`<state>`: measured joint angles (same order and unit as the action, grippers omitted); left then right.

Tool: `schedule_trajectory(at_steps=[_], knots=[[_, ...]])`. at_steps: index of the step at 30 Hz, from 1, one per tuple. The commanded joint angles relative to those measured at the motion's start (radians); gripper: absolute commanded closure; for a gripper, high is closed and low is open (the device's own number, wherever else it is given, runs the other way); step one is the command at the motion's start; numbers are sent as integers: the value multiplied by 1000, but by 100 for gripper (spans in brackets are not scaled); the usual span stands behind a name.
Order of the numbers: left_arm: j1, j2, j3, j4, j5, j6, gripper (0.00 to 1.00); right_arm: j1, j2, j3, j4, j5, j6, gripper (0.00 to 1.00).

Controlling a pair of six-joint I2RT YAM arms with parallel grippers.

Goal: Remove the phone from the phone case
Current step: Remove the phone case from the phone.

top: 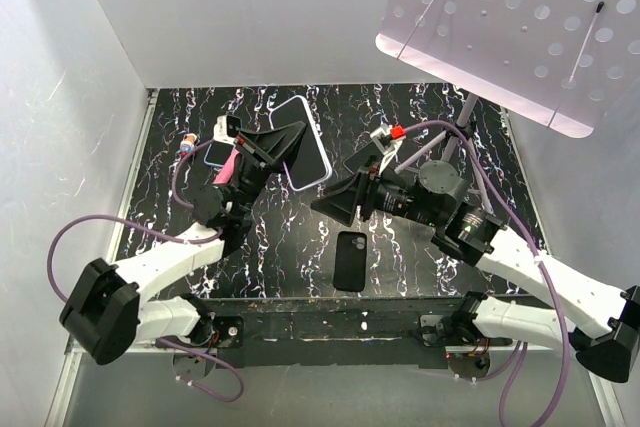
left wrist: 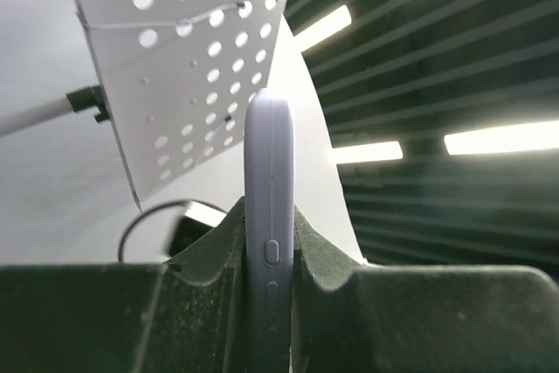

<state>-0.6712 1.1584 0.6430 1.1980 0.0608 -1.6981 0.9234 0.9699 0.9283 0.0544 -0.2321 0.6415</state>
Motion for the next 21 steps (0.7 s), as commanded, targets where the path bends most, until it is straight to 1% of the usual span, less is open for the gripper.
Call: schedule_trajectory(at_steps=[1, 4, 7, 11, 14, 16, 21], knots=[[-1, 78, 14, 230, -137, -61, 100, 49, 0, 4, 312, 69, -40, 27], [-8, 113, 26, 285, -159, -74, 100, 64, 13, -2, 386, 152, -63, 27], [-10, 110, 32, 296, -168, -49, 100, 75, 33, 23, 380, 255, -74, 30], [-10, 107, 35, 273, -171, -29, 100, 84, 69, 44, 387, 269, -75, 34], [-13, 132, 44, 302, -170, -35, 100, 101, 81, 35, 381, 345, -57, 38], [-14, 138, 53, 308, -171, -37, 100, 107, 89, 29, 394, 359, -49, 39], [-18, 133, 63, 298, -173, -21, 100, 141, 108, 41, 386, 396, -63, 51]])
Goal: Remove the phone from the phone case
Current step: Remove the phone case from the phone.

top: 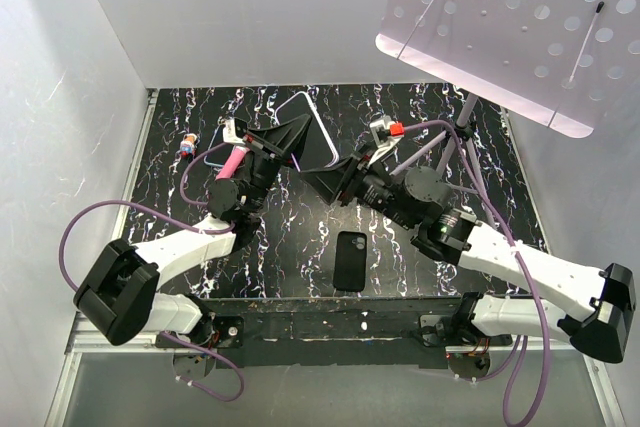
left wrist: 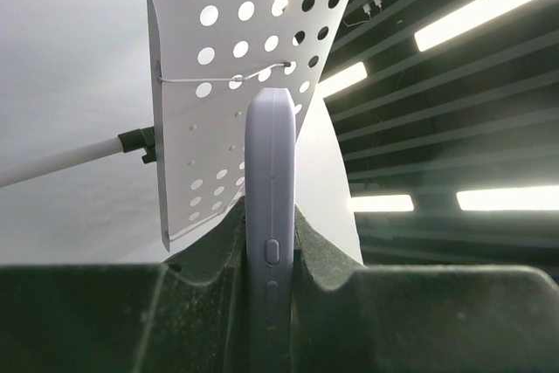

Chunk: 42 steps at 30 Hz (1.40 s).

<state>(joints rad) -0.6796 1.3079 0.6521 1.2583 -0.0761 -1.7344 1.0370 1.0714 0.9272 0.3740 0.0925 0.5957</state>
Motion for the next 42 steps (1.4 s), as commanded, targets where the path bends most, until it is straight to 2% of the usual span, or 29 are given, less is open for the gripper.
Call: schedule_trajectory(at_steps=[1, 5, 8, 11, 13, 14, 17, 19, 21, 24, 28, 32, 36, 40, 42], knots=[[-8, -16, 53, 236, -37, 15, 100, 35, 7, 39, 66, 82, -19, 52], [-12, -13, 63, 230, -31, 16, 100, 52, 16, 47, 60, 121, -28, 55], [-17, -21, 67, 213, -25, 12, 100, 60, 28, 68, 19, 154, -40, 64], [-20, -38, 64, 191, -14, -2, 100, 60, 28, 62, 16, 182, -68, 81], [-20, -51, 63, 170, 5, -19, 100, 60, 33, 62, 14, 181, -111, 96], [-21, -64, 63, 144, 27, -40, 100, 61, 35, 56, 16, 184, -147, 99], [-24, -91, 43, 133, 76, -111, 100, 60, 10, -32, 97, 173, -354, 99], [-29, -116, 37, 128, 171, -169, 100, 45, -4, -103, 138, 147, -506, 99], [-29, -145, 37, 118, 243, -206, 100, 12, -11, -134, 114, 74, -588, 99], [-37, -192, 41, 52, 350, -200, 100, -34, -8, -91, 37, -49, -658, 99], [-58, -246, 9, -17, 392, -192, 100, -67, -4, -64, 8, -82, -708, 99], [-64, -271, -25, -11, 369, -202, 100, -100, 10, -30, 3, -117, -738, 99], [-75, -256, 12, -1, 381, -192, 100, -101, 28, 9, -17, -125, -764, 99], [-86, -226, 38, 42, 389, -192, 100, -103, 30, 16, -15, -97, -746, 99], [-89, -220, 41, 55, 383, -197, 100, -103, 30, 13, -18, 16, -700, 99]])
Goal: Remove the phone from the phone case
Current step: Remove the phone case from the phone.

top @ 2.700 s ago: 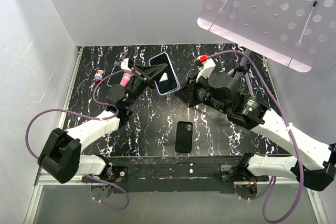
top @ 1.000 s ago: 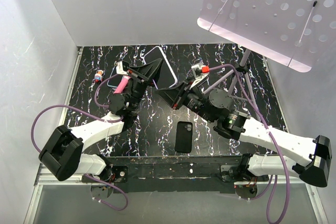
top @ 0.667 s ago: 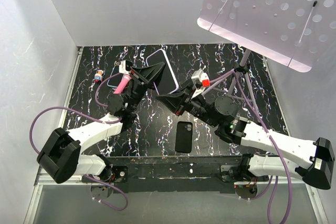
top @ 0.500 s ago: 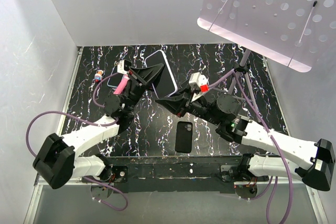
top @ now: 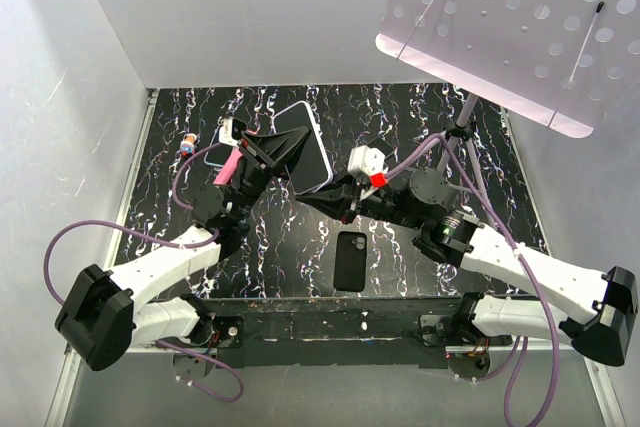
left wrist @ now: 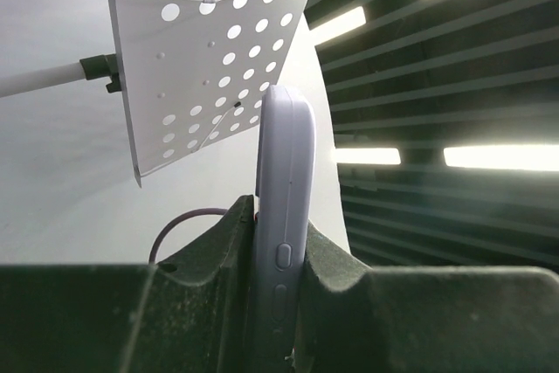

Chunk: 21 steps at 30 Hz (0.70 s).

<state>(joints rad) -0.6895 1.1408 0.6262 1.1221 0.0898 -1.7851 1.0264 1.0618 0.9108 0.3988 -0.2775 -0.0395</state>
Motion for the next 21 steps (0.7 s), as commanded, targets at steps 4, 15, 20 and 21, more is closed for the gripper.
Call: schedule_trajectory(at_steps=[4, 15, 20, 21], knots=[[-79, -18, 92, 263, 234, -160, 100, -298, 1, -87, 21, 173, 319, 99], [-85, 50, 168, 406, 248, -168, 100, -390, 75, -173, 231, -357, 670, 99], [-85, 45, 182, 409, 249, -154, 100, -390, 126, -119, 191, -416, 742, 99], [-85, 42, 176, 398, 248, -143, 100, -390, 107, -103, 105, -381, 734, 99]])
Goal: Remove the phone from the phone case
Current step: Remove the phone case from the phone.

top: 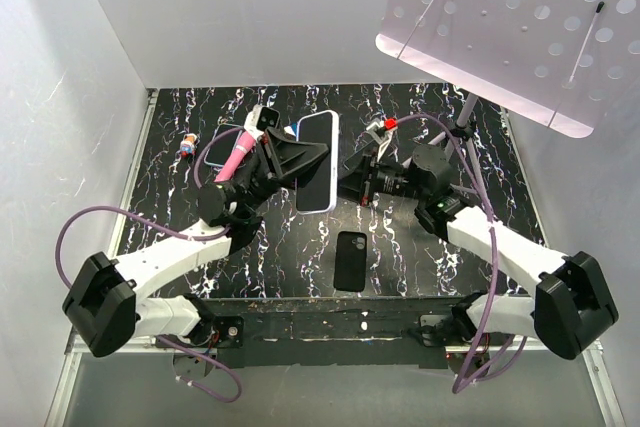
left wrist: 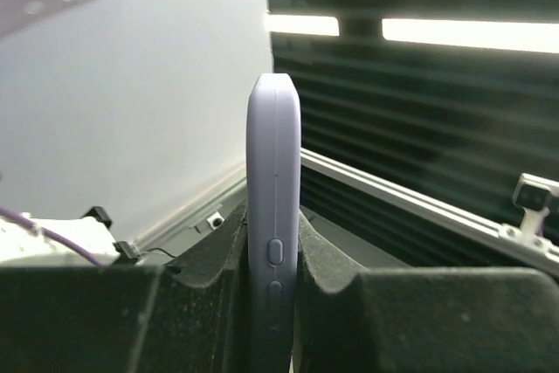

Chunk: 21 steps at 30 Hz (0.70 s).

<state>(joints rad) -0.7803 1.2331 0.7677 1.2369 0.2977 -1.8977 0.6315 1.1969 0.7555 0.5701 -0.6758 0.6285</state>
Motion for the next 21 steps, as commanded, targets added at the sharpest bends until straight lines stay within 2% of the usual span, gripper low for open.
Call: schedule_trajectory(at_steps=[1, 4, 6, 7, 9, 10, 11, 15, 18, 21], knots=[[6, -56, 28, 267, 46, -23, 100, 5, -48, 79, -161, 54, 48, 99], [7, -118, -8, 114, 70, 92, 100, 7, -115, 177, -523, 140, -35, 65], [19, -167, -45, -41, 70, 176, 100, 7, -151, 228, -700, 151, -67, 55], [32, -191, -59, -110, 61, 221, 100, 7, -164, 234, -738, 136, -70, 50], [68, -227, -74, -235, 61, 300, 100, 7, -197, 234, -757, 85, -44, 31], [81, -244, -73, -291, 60, 346, 100, 11, -213, 231, -741, 50, -26, 29], [94, -259, -67, -357, 55, 382, 100, 19, -227, 229, -721, 24, -6, 23], [134, -279, -27, -490, 57, 491, 100, 103, -257, 238, -581, -34, 60, 23], [145, -268, -13, -514, 69, 500, 100, 126, -252, 266, -521, -39, 85, 23], [147, -259, -25, -487, 69, 473, 100, 126, -229, 292, -490, -34, 100, 27]])
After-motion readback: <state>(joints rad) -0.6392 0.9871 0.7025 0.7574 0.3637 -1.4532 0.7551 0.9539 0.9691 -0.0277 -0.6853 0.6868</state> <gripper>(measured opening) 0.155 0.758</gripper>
